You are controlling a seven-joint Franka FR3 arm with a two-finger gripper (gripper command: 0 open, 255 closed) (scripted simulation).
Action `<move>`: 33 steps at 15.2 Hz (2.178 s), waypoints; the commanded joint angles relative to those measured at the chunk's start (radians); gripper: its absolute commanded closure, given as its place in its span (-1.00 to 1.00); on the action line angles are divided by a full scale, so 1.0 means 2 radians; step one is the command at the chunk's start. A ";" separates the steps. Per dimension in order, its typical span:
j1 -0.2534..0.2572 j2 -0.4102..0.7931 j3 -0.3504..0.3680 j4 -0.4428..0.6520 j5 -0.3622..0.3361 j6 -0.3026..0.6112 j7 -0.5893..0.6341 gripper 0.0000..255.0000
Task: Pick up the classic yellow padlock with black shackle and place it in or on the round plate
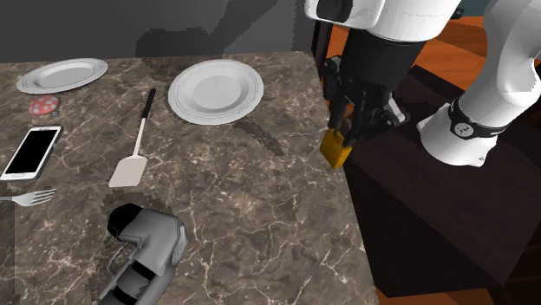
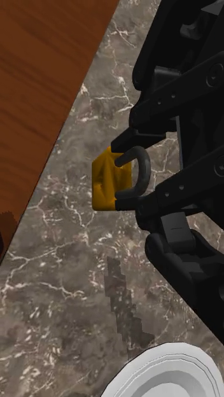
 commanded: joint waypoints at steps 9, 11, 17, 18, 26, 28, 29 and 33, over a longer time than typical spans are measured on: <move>-0.033 0.090 -0.085 0.107 0.001 -0.014 -0.122 1.00; -0.039 0.114 -0.101 0.135 0.008 -0.018 -0.149 1.00; -0.058 0.197 -0.144 0.231 0.045 -0.037 -0.233 1.00; -0.063 0.212 -0.149 0.249 0.053 -0.041 -0.247 1.00; -0.122 0.349 -0.176 0.420 0.129 -0.097 -0.351 1.00; -0.132 0.367 -0.175 0.436 0.138 -0.099 -0.361 1.00; -0.132 0.368 -0.174 0.432 0.139 -0.093 -0.362 1.00; -0.133 0.376 -0.172 0.414 0.145 -0.069 -0.366 1.00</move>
